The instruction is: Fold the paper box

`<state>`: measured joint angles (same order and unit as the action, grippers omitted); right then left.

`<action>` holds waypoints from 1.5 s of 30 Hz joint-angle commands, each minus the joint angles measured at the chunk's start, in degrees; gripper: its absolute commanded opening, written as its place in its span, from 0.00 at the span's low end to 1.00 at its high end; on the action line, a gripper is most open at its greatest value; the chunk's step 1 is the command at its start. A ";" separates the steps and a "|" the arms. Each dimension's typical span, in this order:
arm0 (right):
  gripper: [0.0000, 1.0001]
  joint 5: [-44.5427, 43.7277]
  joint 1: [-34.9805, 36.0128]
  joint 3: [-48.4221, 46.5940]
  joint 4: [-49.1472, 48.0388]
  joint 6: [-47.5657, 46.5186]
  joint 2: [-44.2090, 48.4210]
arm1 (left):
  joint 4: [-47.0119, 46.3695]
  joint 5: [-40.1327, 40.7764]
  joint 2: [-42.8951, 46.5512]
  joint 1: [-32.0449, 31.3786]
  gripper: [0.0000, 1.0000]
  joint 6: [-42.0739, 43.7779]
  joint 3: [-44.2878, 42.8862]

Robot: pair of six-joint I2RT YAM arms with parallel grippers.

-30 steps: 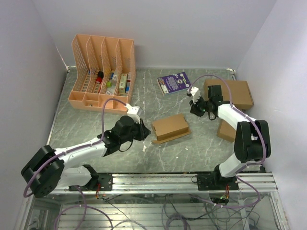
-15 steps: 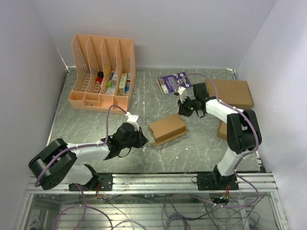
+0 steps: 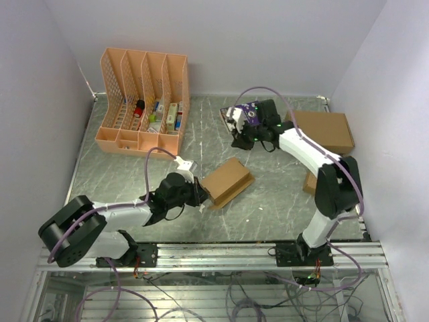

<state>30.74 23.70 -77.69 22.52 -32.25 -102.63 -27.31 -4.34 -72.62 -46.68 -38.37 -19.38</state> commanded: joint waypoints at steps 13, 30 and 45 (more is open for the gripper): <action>0.45 35.01 -8.25 20.67 32.33 -48.36 23.10 | -12.26 -8.32 -16.40 -3.32 0.07 3.19 -9.40; 0.50 30.06 -16.64 31.96 24.67 -55.55 30.49 | -14.75 -6.02 -14.56 -4.00 0.13 12.65 -13.68; 0.55 15.36 1.68 38.12 8.02 -58.65 28.78 | -7.98 10.93 5.38 -0.88 0.88 5.16 -3.31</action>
<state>50.63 23.59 -39.44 37.32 -92.27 -72.58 -35.09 4.60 -66.78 -48.88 -30.59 -21.28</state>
